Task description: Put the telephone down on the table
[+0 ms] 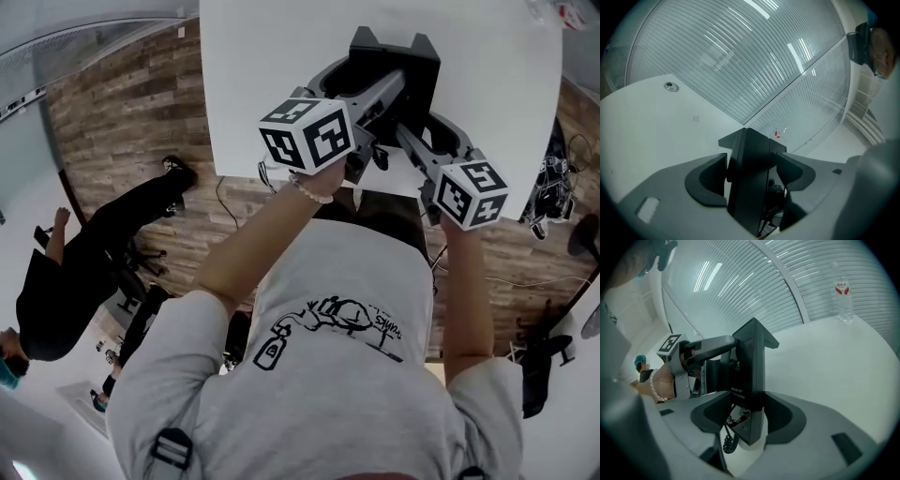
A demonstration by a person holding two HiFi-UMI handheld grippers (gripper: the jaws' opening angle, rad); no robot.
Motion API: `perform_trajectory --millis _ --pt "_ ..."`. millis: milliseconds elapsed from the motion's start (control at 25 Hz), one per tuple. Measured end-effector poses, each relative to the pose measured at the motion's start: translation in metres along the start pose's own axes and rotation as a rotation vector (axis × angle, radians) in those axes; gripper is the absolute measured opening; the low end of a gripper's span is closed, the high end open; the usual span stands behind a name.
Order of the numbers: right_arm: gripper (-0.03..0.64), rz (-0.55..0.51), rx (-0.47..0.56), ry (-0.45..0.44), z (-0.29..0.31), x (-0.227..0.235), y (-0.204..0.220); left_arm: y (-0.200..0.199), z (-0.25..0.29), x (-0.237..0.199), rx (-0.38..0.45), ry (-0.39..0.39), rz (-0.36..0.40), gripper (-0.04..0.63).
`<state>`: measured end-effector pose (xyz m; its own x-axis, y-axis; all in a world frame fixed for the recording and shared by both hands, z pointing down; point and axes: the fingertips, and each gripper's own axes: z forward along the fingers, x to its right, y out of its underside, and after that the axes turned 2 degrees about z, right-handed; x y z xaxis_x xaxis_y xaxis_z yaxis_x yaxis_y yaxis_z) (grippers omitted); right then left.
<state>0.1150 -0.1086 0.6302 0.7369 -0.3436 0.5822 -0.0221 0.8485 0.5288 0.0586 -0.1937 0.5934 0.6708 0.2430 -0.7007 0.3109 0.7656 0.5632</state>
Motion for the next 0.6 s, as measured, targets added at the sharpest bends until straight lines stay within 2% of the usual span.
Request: perform_trajectory --millis 600 --pt "0.208 0.057 -0.026 -0.006 0.019 0.028 0.017 0.023 0.026 -0.023 -0.089 -0.009 -0.021 0.322"
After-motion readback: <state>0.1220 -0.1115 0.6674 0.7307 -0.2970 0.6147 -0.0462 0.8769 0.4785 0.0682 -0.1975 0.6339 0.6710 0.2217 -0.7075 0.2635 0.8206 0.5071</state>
